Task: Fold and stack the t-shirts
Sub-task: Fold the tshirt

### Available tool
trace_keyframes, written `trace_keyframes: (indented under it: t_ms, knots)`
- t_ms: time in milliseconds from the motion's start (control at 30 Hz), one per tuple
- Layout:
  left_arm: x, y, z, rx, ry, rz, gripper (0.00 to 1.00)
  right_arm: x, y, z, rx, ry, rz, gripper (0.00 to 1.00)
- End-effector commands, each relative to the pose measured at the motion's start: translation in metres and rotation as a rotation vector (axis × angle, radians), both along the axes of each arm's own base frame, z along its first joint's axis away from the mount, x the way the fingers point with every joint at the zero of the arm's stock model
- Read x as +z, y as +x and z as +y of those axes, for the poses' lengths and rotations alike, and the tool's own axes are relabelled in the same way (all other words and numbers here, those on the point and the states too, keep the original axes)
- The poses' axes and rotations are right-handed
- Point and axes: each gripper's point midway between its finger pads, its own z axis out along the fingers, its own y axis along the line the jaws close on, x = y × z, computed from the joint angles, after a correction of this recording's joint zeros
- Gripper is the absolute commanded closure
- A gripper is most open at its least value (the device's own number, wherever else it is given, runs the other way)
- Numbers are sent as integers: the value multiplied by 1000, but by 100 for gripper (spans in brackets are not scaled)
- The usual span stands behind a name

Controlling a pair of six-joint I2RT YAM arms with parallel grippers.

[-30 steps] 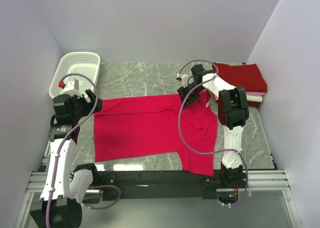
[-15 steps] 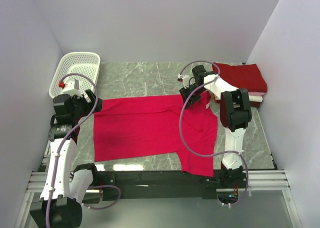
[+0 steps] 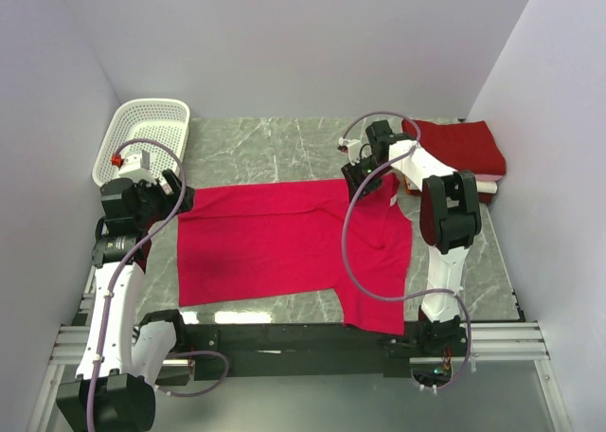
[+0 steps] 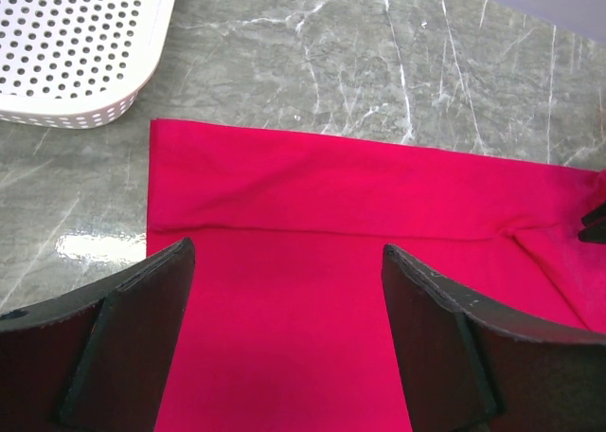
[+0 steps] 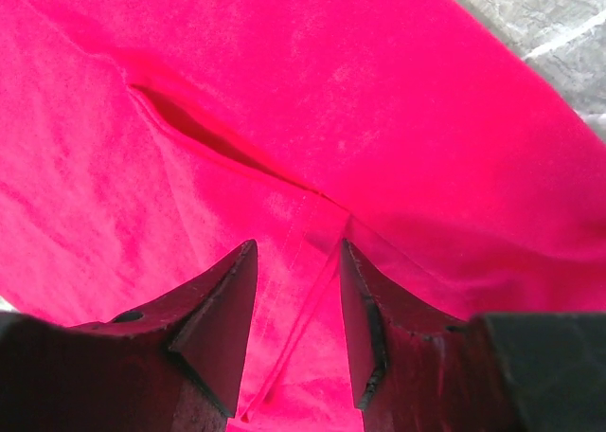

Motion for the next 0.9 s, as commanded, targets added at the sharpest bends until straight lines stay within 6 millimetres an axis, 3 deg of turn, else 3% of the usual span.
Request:
trace_keyframes:
  t_ms: [0,733,867]
  knots:
    - [15,4,-3,-27,13,-65,15,-2,2,-1,-11,-18,9,52]
    - [15,3,-3,-25,14,-66,15,-20,0,2,-6,-18,55,55]
    - [15,3,-3,-25,14,-66,15,-14,-1,3,0,-9,49,64]
